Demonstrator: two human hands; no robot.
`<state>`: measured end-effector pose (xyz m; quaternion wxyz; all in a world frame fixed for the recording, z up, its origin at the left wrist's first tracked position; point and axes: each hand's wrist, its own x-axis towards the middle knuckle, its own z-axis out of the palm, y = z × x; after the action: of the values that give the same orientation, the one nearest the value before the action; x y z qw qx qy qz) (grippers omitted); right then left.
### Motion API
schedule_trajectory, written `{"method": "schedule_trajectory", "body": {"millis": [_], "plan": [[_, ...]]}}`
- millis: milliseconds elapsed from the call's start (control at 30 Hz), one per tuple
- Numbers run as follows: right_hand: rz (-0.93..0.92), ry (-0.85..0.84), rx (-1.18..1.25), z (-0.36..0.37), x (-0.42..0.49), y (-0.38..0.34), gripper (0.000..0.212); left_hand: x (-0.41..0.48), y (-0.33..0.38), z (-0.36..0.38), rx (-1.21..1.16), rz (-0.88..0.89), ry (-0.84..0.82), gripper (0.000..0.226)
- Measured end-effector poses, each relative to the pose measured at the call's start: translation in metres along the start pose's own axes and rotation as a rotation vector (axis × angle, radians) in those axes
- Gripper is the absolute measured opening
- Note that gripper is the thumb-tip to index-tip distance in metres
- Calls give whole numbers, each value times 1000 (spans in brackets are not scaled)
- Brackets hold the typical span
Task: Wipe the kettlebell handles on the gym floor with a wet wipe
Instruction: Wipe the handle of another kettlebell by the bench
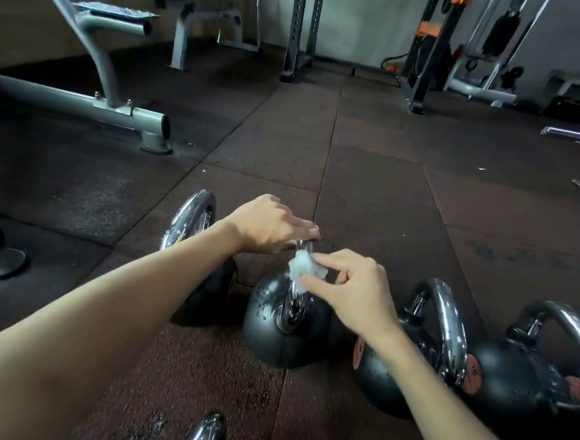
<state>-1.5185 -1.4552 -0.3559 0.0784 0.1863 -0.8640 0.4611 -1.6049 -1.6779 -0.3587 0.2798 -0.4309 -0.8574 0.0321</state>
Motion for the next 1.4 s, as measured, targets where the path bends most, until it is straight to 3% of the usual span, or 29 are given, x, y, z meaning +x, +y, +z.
{"method": "schedule_trajectory", "body": {"millis": [100, 200, 300, 500, 700, 833, 1000, 1100, 1233, 1400], "plan": [[2, -24, -79, -6, 21, 2, 37, 3, -6, 5, 24, -4, 5, 29], [-158, -25, -116, -5, 7, 6, 36, 6, -15, 12, 22, -58, -4, 48], [-296, 2, -183, 5, -8, 8, 36, 9, -23, 18, -18, -74, 7, 40], [-353, 92, -194, 10, 23, 10, 29, 20, -31, 20, -96, -324, -215, 48], [-648, 119, -393, 29, -10, 39, 12, 24, -33, 19, -198, -460, -256, 46], [-752, 133, -495, 38, -13, 47, 6, 24, -33, 19, -207, -503, -255, 45], [-660, 255, -342, 39, -12, 39, 15, 22, -27, 14, -226, -521, -222, 41], [-679, 186, -331, 44, -23, 53, 15, 22, -23, 7, -199, -507, -231, 41], [-763, 91, -458, 50, -31, 74, 40, 21, -16, -5, -162, -491, -258, 41], [-574, 71, -208, 49, -48, 63, 29, 19, -4, -19, -152, -489, -274, 42]]}}
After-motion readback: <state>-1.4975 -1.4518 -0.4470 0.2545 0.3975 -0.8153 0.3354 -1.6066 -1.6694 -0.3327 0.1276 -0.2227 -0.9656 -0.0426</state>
